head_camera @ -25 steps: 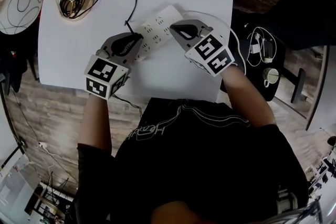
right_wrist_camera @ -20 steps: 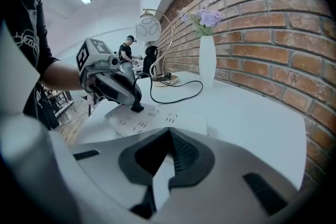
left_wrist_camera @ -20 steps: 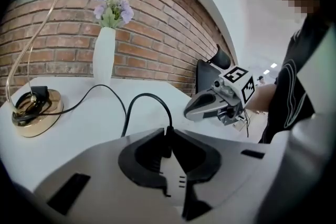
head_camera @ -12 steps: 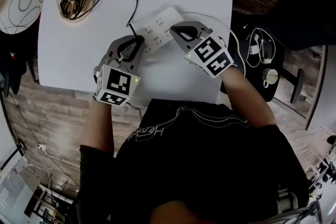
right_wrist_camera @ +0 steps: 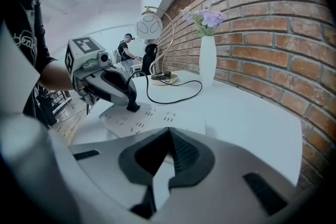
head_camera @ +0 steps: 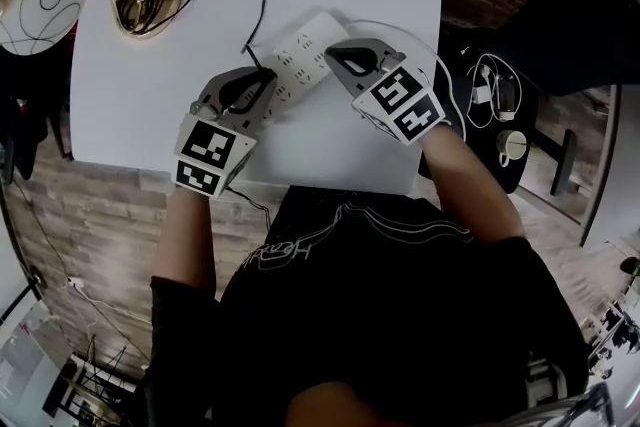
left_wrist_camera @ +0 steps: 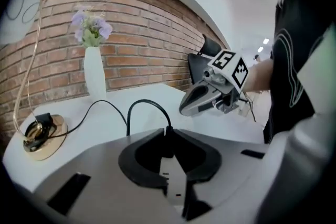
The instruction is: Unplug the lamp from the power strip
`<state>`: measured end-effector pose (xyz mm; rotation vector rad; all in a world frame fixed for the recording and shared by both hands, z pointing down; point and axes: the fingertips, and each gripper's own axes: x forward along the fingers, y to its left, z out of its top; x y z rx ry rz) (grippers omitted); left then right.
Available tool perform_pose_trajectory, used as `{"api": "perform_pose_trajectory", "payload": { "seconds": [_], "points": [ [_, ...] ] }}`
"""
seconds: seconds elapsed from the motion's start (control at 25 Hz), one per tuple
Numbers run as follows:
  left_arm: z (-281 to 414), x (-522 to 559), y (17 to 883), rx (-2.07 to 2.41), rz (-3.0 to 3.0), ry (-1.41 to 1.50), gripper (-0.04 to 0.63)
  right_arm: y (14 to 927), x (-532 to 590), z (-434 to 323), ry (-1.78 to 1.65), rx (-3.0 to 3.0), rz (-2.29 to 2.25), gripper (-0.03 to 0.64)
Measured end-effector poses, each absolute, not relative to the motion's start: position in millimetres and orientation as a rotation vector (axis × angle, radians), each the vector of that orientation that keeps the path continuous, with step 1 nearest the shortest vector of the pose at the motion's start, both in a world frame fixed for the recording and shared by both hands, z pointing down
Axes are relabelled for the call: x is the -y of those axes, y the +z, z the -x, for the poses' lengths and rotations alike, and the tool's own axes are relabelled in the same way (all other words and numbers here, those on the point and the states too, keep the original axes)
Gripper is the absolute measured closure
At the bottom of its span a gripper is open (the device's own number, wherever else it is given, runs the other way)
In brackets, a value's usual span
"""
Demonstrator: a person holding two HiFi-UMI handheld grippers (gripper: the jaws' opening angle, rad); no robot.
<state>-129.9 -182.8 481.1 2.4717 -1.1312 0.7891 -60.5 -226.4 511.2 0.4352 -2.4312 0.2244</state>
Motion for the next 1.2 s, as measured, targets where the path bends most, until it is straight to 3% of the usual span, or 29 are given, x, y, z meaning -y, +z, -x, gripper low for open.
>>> {"api": "perform_pose_trajectory", "payload": {
  "seconds": [0.16, 0.32, 0.68, 1.2],
  "points": [
    [133, 184, 482, 1.079, -2.388, 0.650, 0.550, 511, 227, 61, 0.231, 2.436, -0.443, 0.621],
    [152, 202, 430, 1.155, -2.359, 0.189, 0.551, 511, 226, 62, 0.227, 2.435, -0.448, 0.620],
    [144, 196, 419, 1.149, -2.486, 0.403, 0.548, 511, 227, 61, 0.253, 2.416, -0.459, 0.620],
    [134, 177, 407, 1.196, -2.404, 0.342, 0.546, 462, 227, 56, 0.393, 2.587, -0.520, 0.620]
  ]
}}
